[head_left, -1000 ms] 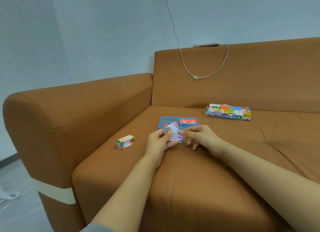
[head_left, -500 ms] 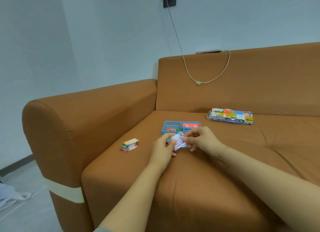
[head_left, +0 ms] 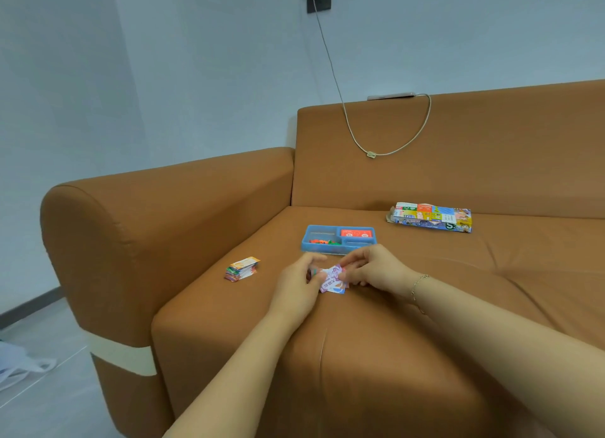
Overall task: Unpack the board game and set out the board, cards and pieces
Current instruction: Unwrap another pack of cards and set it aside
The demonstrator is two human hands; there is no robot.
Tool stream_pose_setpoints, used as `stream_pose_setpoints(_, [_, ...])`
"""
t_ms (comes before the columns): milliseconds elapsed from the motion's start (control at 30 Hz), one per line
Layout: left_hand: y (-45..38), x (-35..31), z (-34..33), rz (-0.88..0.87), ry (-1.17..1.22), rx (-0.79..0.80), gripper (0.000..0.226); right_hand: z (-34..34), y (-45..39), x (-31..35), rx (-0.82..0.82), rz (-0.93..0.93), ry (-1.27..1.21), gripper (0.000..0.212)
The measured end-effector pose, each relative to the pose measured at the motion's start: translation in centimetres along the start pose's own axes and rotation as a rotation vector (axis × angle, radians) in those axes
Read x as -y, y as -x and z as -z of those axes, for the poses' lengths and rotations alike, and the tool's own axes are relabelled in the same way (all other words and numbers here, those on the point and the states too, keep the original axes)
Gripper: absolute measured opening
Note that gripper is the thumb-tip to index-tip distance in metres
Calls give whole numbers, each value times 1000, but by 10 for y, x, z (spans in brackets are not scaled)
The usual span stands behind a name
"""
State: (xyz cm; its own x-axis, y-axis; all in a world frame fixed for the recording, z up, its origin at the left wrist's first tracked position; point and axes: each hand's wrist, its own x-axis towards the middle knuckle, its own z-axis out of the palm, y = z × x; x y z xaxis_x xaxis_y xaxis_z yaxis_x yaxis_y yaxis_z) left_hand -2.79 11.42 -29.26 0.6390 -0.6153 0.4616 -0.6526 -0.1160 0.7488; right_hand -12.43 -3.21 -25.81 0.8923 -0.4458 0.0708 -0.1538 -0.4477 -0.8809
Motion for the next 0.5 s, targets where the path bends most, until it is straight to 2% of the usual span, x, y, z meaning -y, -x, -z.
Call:
stream_pose_setpoints(133, [-5, 3, 18, 64, 49, -132, 17, -11, -5, 2, -111, 5, -82, 23])
stream_pose_setpoints(200, [-8, 4, 37, 66, -1, -199, 16, -17, -7, 4, -113, 6, -107, 19])
stream_pose_setpoints(333, [-14, 5, 82, 45, -134, -293, 13, -33, -11, 8, -34, 40, -41, 9])
stream_pose_setpoints(400, [-20, 10, 98, 112, -115, -326, 12, -41, -15, 6, -68, 60, 4, 7])
stream_pose_setpoints(500, [-29, 26, 110, 190, -238, -345, 13, -47, -22, 1, -130, 78, 85, 7])
